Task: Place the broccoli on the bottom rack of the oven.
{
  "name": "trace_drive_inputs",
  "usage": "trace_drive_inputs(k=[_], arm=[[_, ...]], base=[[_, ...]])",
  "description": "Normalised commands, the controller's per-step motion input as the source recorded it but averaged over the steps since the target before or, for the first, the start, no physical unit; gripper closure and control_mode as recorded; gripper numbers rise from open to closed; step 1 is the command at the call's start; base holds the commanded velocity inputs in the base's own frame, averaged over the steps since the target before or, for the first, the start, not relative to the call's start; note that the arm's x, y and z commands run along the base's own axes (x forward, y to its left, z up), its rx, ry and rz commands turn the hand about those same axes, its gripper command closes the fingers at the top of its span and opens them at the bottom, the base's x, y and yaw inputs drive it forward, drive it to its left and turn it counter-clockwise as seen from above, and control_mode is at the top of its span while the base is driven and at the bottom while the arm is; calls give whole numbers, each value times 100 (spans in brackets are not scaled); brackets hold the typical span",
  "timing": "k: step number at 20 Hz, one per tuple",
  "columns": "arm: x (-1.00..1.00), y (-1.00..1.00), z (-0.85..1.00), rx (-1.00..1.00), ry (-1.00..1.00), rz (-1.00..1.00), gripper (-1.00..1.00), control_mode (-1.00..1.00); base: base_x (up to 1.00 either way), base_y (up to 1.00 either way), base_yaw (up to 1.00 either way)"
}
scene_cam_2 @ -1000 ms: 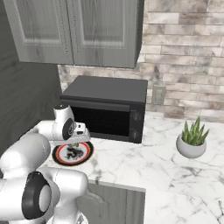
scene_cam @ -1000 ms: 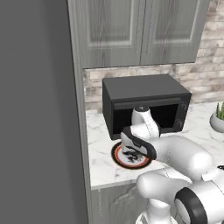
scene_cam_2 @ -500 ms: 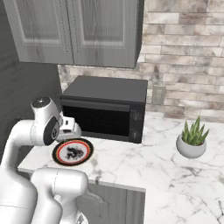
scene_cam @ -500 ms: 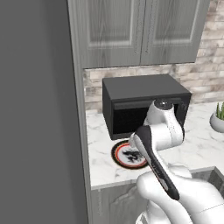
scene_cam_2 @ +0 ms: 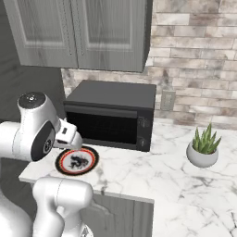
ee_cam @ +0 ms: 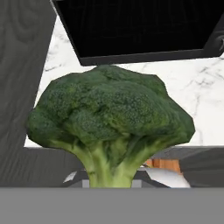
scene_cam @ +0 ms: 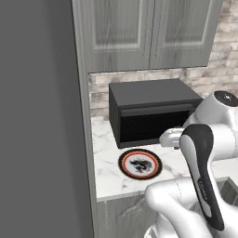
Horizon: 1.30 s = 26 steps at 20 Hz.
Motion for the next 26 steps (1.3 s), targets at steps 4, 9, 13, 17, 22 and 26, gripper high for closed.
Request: trace_drive_inputs(k=[4,9,13,17,22,26], arm=[[-67,-6,-1,-1,0,-21,100,-100],[-24,1,-8,-5,0,-7,100,-100],[0,0,0,0,0,0,100,-100],[-3,0,0,0,0,0,100,-100],[-22,2,0,0,0,0,100,100],[0,0,0,0,0,0,100,100]], base=[[0,0,0],[0,0,0],[0,0,0],[0,0,0],[-56,7,0],[-100,45,0]])
